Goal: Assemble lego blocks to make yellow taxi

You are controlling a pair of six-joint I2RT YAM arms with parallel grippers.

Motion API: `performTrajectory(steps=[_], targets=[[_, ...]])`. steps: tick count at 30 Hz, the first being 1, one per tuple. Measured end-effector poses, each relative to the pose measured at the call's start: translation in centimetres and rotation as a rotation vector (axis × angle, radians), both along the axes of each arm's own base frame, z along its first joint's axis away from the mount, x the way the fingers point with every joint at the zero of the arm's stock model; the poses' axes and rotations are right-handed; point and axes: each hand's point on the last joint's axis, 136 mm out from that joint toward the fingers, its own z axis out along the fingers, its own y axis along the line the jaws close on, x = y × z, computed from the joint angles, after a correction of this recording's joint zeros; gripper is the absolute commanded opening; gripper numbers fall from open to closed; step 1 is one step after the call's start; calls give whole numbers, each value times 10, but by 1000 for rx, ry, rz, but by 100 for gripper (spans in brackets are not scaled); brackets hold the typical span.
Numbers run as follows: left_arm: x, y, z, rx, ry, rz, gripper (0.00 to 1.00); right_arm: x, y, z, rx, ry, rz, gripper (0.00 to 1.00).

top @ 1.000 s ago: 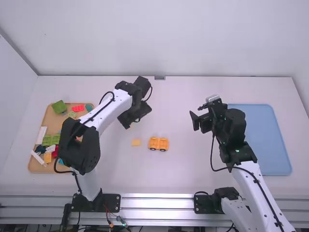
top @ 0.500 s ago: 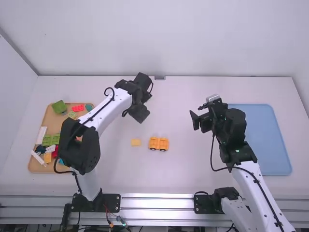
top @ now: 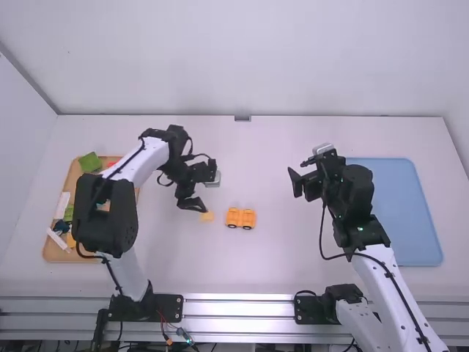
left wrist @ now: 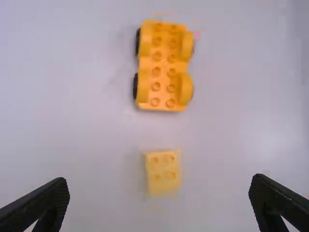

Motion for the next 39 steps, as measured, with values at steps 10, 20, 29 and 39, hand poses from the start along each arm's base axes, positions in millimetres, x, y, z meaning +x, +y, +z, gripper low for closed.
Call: performTrajectory(steps=[10,20,29,39], targets=[[-37,10,-39,-383,-152,-37,99,0,0,0,-1,-2,1,98],[-12,7,-70,-417,-278,101,99,0,0,0,0,2,0,99],[-22,10,-89,-425,-199,175,99,0,0,-1,0,2,0,99],[-11,8,-100,-451,-166,238,70,0,0,0,0,2,0,99]])
